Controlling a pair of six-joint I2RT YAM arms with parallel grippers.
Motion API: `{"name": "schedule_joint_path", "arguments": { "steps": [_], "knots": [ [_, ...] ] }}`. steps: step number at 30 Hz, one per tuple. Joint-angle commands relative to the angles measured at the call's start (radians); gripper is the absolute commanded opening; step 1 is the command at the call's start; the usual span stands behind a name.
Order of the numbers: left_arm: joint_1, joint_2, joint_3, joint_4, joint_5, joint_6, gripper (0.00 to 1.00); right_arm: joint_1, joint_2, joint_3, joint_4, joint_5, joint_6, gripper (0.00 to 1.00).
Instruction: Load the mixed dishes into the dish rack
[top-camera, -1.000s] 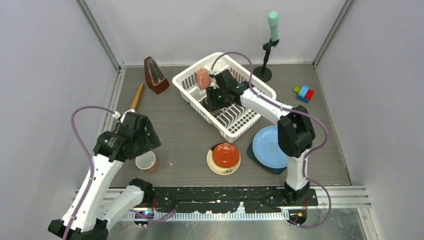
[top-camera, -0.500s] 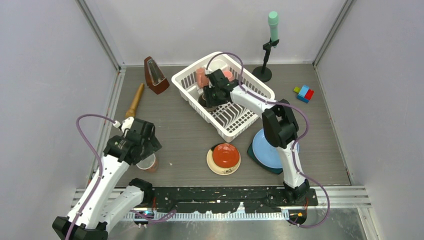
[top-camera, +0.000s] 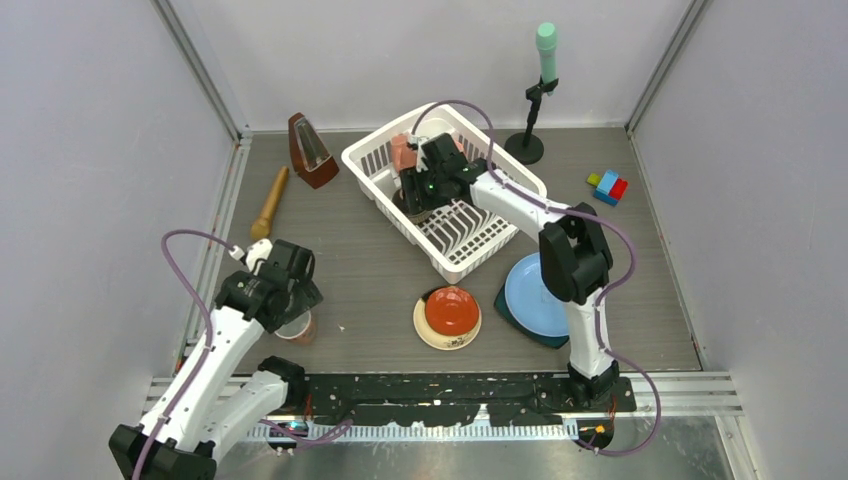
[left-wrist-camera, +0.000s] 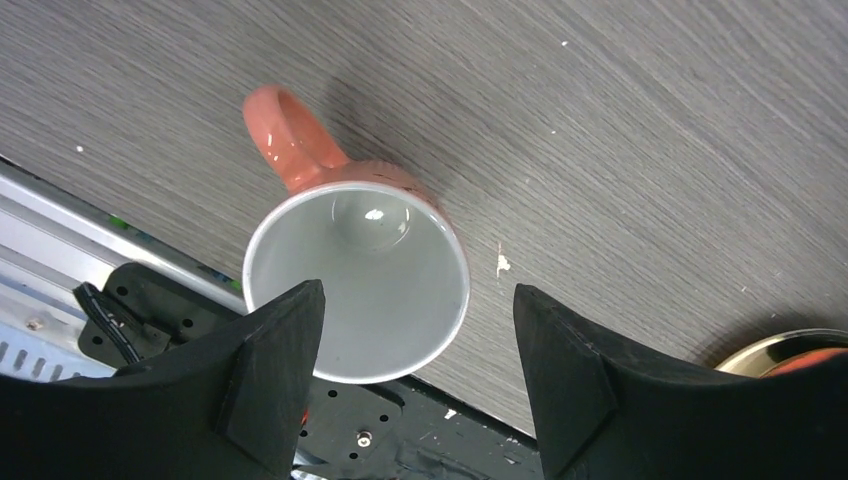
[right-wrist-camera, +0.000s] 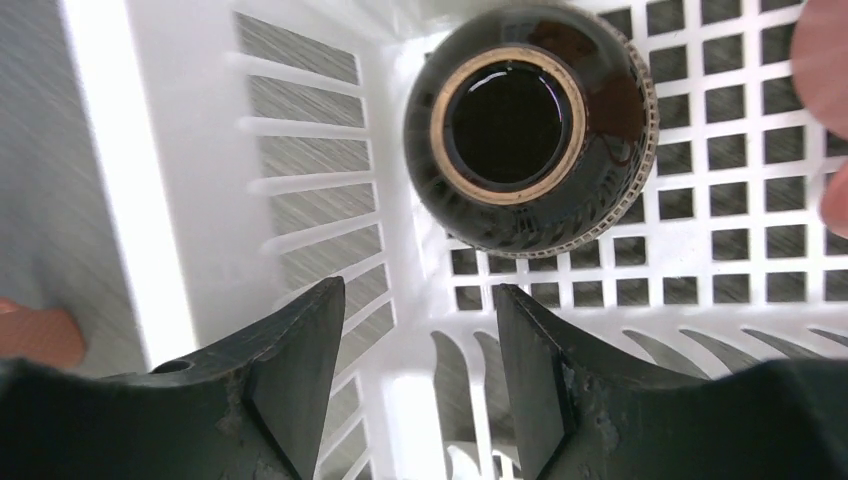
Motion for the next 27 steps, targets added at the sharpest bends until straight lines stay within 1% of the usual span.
{"name": "schedule_joint_path", "arguments": {
  "steps": [1, 3, 4, 6, 7, 10, 13, 16, 19, 21, 25, 27],
  "knots": [
    [0.001, 0.008, -0.045, 0.075, 0.025, -0.027, 0.71, 0.005, -0.163, -0.019, 0.04, 0.001, -0.037, 0.64],
    [0.001, 0.013, -0.07, 0.118, 0.058, -0.03, 0.69, 0.003, -0.201, -0.044, 0.031, 0.023, -0.057, 0.65],
    [0.001, 0.019, -0.079, 0.142, 0.076, -0.032, 0.67, 0.001, -0.228, -0.063, 0.029, 0.028, -0.062, 0.65],
    [0.001, 0.03, -0.092, 0.178, 0.107, -0.025, 0.58, -0.005, -0.27, -0.09, 0.03, 0.041, -0.069, 0.66],
    [0.001, 0.033, -0.1, 0.202, 0.123, -0.017, 0.47, -0.008, -0.284, -0.098, 0.03, 0.047, -0.073, 0.66],
    [0.001, 0.028, -0.126, 0.307, 0.225, 0.065, 0.19, -0.013, -0.352, -0.137, 0.028, 0.058, -0.071, 0.66],
    [0.001, 0.012, -0.103, 0.302, 0.212, 0.094, 0.01, -0.017, -0.407, -0.175, 0.025, 0.072, -0.062, 0.66],
    [0.001, -0.008, -0.061, 0.267, 0.186, 0.143, 0.0, -0.021, -0.474, -0.207, 0.01, 0.076, -0.048, 0.66],
    [0.001, -0.028, -0.021, 0.255, 0.201, 0.188, 0.0, -0.023, -0.551, -0.258, -0.003, 0.078, -0.026, 0.66],
    [0.001, -0.044, 0.016, 0.263, 0.269, 0.208, 0.0, -0.024, -0.598, -0.293, -0.015, 0.068, 0.001, 0.66],
    [0.001, -0.09, 0.075, 0.365, 0.456, 0.214, 0.0, -0.025, -0.693, -0.37, -0.025, -0.056, 0.047, 0.7],
    [0.001, -0.107, 0.081, 0.457, 0.545, 0.186, 0.0, -0.026, -0.746, -0.418, -0.017, -0.092, 0.088, 0.77]
  ]
}}
